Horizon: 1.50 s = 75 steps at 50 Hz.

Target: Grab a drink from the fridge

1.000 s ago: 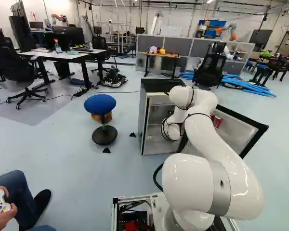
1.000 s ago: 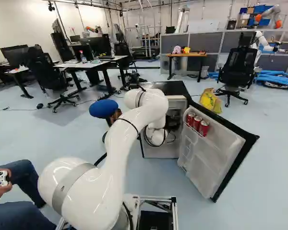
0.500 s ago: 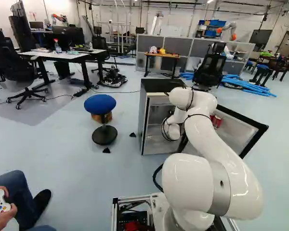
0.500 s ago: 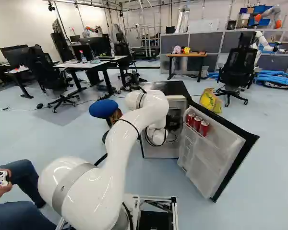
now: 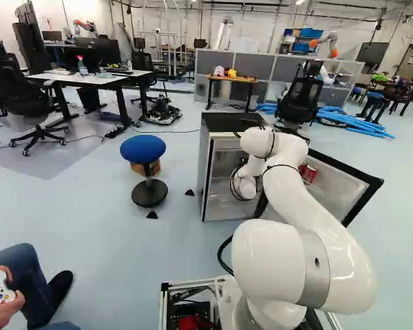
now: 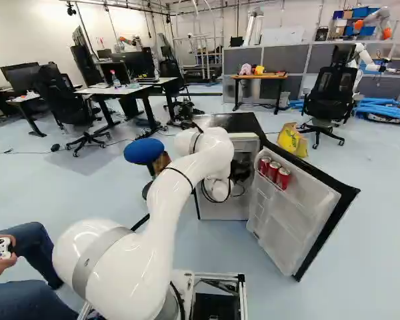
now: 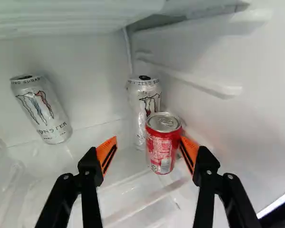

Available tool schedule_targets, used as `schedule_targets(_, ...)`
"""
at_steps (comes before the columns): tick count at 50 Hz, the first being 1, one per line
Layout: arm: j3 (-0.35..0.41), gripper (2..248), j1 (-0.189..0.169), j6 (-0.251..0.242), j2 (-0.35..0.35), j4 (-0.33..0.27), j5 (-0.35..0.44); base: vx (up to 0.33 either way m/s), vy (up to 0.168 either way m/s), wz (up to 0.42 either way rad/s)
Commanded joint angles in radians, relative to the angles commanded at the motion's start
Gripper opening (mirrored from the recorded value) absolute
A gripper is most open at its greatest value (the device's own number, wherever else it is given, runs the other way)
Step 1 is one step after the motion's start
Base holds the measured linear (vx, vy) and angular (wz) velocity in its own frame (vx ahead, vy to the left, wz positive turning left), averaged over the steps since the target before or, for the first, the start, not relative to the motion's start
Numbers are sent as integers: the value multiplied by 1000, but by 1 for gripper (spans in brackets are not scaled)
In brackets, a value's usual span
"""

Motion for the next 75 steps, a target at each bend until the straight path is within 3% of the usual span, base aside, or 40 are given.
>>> schedule_targets(75,-53,189,43,0,-30,0,0,0,0,0)
